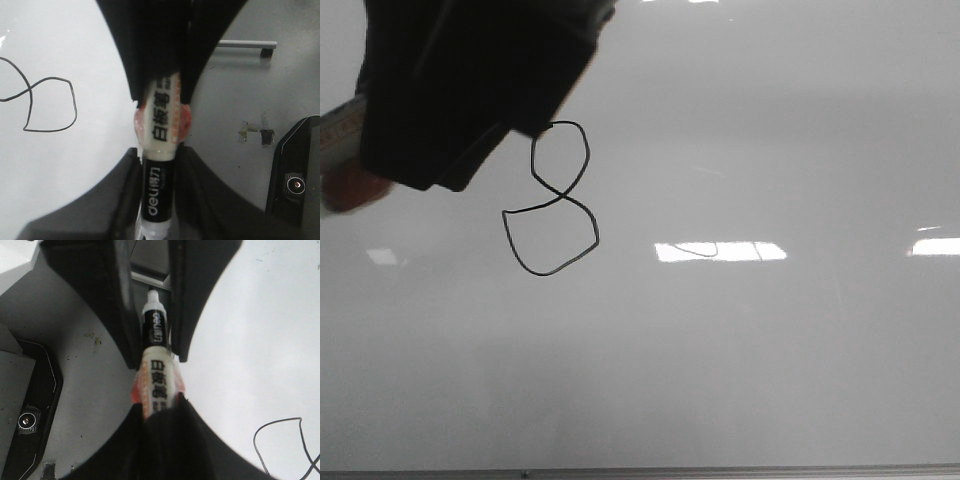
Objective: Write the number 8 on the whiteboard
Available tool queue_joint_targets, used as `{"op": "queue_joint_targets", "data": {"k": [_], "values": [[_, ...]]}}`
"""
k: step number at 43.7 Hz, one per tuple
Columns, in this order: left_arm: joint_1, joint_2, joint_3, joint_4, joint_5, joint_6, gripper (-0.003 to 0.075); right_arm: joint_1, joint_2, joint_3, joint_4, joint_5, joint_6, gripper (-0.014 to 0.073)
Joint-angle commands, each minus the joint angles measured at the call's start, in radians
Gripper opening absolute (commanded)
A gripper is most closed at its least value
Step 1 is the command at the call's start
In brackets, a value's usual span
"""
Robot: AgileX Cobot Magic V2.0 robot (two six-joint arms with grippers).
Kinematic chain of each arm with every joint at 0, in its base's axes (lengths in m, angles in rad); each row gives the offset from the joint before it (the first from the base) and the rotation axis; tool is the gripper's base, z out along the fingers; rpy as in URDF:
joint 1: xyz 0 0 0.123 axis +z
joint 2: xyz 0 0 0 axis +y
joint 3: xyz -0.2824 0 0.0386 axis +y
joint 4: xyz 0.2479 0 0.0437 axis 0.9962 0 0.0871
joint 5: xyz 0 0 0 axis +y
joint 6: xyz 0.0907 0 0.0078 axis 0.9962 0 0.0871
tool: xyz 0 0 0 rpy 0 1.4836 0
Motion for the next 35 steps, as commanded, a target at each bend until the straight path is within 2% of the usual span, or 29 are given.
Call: {"op": "queue_joint_targets", "data": {"k": [1,6,10,13,15,17,18,20,23,26,35], "values": [[-0.007,-0.002,-0.034,-0.025,-0.06,-0.012,0.0076,0.002,-0.042,-0.035,0.022,-0.048,-0.005,-0.0058],[-0.007,-0.002,-0.034,-0.043,-0.06,-0.012,-0.002,0.002,-0.042,-0.035,0.024,-0.063,-0.005,-0.0058],[-0.007,-0.002,-0.034,-0.058,-0.06,-0.012,-0.0021,0.002,-0.042,-0.035,0.034,-0.084,-0.005,-0.0048],[-0.007,-0.002,-0.034,-0.063,-0.06,-0.012,-0.0021,0.002,-0.042,-0.035,0.037,-0.091,-0.005,0.0013],[-0.007,-0.002,-0.034,-0.071,-0.06,-0.018,-0.0021,0.002,-0.042,-0.035,0.037,-0.091,-0.004,0.0097],[-0.007,-0.002,-0.034,-0.078,-0.06,-0.028,-0.0021,0.001,-0.042,-0.035,0.037,-0.092,-0.001,0.0227],[-0.007,-0.002,-0.034,-0.081,-0.06,-0.033,-0.0021,0.001,-0.042,-0.035,0.038,-0.092,0.002,0.0263],[-0.007,-0.002,-0.034,-0.081,-0.06,-0.053,-0.0021,0.001,-0.042,-0.035,0.038,-0.091,0.009,0.0405],[-0.007,-0.002,-0.034,-0.081,-0.06,-0.083,-0.0021,0.001,-0.043,-0.035,0.038,-0.092,0.033,0.0556],[-0.007,0.004,-0.034,-0.081,-0.06,-0.125,-0.0021,0.001,-0.047,-0.035,0.037,-0.093,0.053,0.064],[0.003,0.071,-0.034,-0.071,-0.065,-0.318,-0.0021,-0.038,-0.112,-0.035,0.02,-0.105,0.123,0.0643]]}}
